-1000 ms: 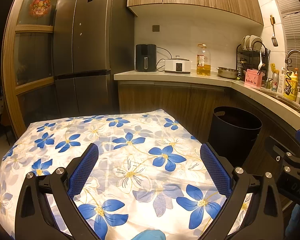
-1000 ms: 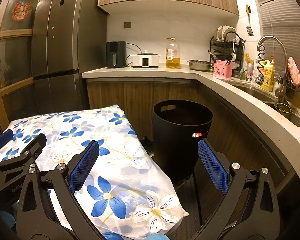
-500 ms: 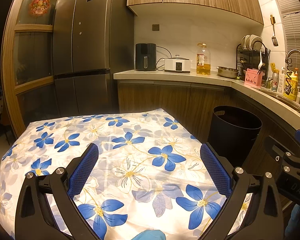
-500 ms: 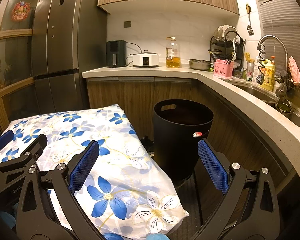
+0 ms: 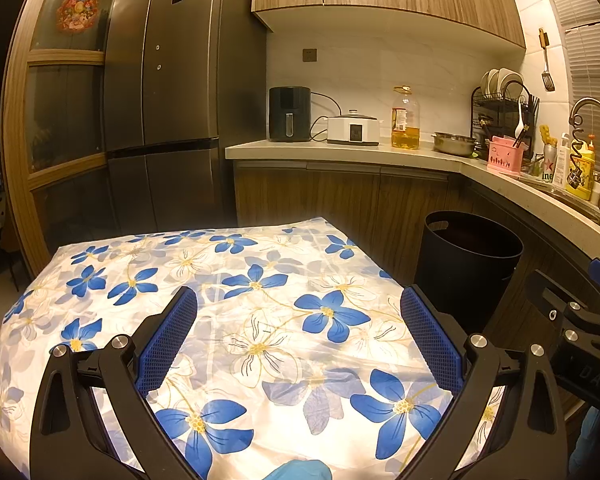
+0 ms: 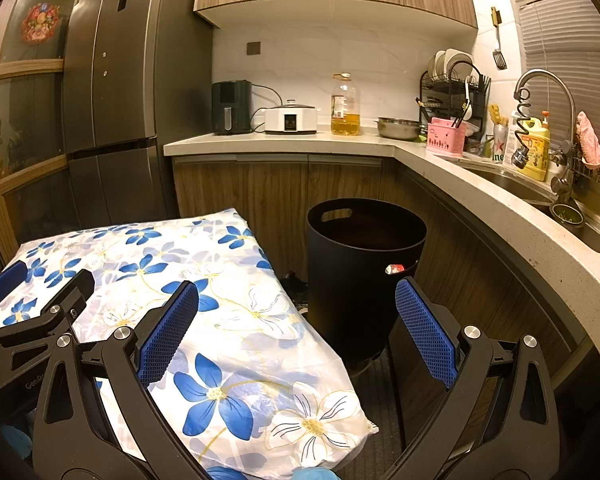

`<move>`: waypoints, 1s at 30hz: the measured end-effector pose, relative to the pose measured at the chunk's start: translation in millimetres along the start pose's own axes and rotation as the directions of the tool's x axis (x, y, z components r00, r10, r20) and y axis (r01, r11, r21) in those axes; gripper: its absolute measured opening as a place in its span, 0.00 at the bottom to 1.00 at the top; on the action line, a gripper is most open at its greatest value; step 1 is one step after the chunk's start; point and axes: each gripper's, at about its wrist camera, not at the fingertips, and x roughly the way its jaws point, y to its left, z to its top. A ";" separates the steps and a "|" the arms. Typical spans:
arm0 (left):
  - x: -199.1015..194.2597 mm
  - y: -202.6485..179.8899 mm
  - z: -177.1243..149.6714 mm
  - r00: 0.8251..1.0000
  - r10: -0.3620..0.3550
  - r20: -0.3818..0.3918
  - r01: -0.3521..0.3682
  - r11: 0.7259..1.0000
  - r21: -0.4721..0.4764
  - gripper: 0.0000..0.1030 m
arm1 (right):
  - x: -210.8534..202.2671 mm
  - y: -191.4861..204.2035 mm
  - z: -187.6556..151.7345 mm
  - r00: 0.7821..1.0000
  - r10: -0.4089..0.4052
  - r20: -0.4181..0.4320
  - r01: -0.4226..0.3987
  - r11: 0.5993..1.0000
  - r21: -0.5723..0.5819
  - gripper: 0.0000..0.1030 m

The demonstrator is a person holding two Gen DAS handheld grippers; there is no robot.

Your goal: Collect trash

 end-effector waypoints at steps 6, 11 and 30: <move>-0.6 -1.3 -0.3 1.000 0.000 0.001 0.000 1.000 0.004 0.94 | -0.1 -0.6 0.2 1.000 0.000 0.000 0.000 1.000 0.001 0.95; -0.4 -1.4 -0.1 1.000 -0.002 0.000 0.002 1.000 0.004 0.94 | 0.0 -0.6 0.4 1.000 0.001 0.000 -0.001 1.000 0.000 0.95; -1.5 -1.6 -0.2 1.000 -0.003 0.002 0.003 1.000 0.006 0.94 | 1.2 -1.0 0.0 1.000 0.000 -0.001 0.000 1.000 0.001 0.95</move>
